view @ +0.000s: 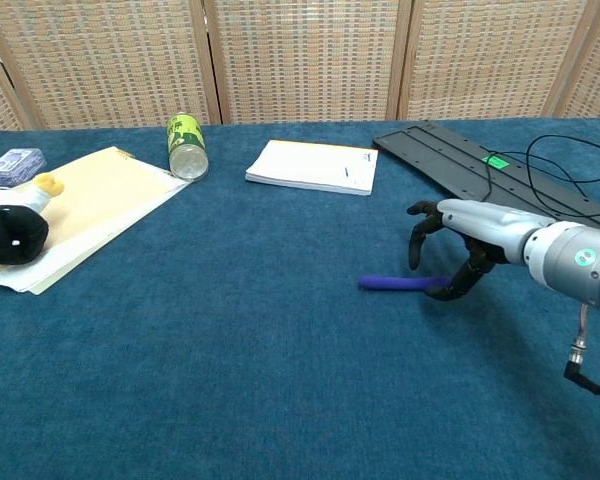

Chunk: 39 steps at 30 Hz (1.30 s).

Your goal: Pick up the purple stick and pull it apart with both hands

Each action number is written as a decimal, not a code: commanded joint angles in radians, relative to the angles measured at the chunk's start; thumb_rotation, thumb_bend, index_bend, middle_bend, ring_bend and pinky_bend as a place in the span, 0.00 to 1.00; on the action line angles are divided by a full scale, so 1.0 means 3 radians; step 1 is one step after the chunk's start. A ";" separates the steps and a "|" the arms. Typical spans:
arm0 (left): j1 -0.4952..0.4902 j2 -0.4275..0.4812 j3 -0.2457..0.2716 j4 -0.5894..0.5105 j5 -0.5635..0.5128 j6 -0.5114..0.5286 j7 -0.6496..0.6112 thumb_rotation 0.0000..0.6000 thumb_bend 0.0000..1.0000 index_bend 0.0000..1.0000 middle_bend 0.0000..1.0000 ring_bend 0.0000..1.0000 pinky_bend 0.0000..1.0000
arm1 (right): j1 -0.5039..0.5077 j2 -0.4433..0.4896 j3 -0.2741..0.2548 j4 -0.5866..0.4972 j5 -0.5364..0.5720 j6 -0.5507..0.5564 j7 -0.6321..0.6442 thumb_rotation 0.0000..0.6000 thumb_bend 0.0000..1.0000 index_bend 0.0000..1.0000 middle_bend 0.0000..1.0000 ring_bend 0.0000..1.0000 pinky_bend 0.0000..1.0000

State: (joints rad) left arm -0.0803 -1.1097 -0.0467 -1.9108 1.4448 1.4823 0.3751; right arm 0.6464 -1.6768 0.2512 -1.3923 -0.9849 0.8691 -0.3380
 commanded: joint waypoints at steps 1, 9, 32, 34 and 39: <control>-0.0001 -0.0001 0.0001 0.0002 -0.0003 0.0000 -0.0001 1.00 0.00 0.00 0.00 0.00 0.00 | 0.0037 -0.0056 -0.0013 0.0055 0.0068 0.0008 -0.0057 1.00 0.47 0.48 0.00 0.00 0.00; -0.0013 0.0002 0.0003 0.0007 -0.0020 -0.0013 0.0005 1.00 0.00 0.00 0.00 0.00 0.00 | 0.0128 -0.0197 -0.0030 0.0168 0.0214 0.0047 -0.0173 1.00 0.48 0.49 0.00 0.00 0.00; -0.0027 -0.0002 0.0019 0.0010 -0.0037 -0.0018 0.0005 1.00 0.00 0.00 0.00 0.00 0.00 | 0.0163 -0.0278 -0.0091 0.0336 0.0245 0.0138 -0.0107 1.00 0.52 0.62 0.05 0.00 0.00; -0.0029 -0.0002 0.0020 0.0011 -0.0036 -0.0018 0.0006 1.00 0.00 0.00 0.00 0.00 0.00 | 0.0160 -0.0273 -0.0091 0.0327 0.0232 0.0149 -0.0090 1.00 0.53 0.64 0.07 0.00 0.00; -0.0033 -0.0005 0.0021 0.0012 -0.0042 -0.0023 0.0005 1.00 0.00 0.00 0.00 0.00 0.00 | 0.0151 -0.0233 -0.0065 0.0227 0.0203 0.0159 -0.0010 1.00 0.55 0.67 0.09 0.00 0.00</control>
State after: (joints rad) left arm -0.0902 -1.1111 -0.0405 -1.9073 1.4321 1.4755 0.3766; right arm 0.6924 -1.7502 0.2292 -1.3178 -0.9221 0.9164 -0.3460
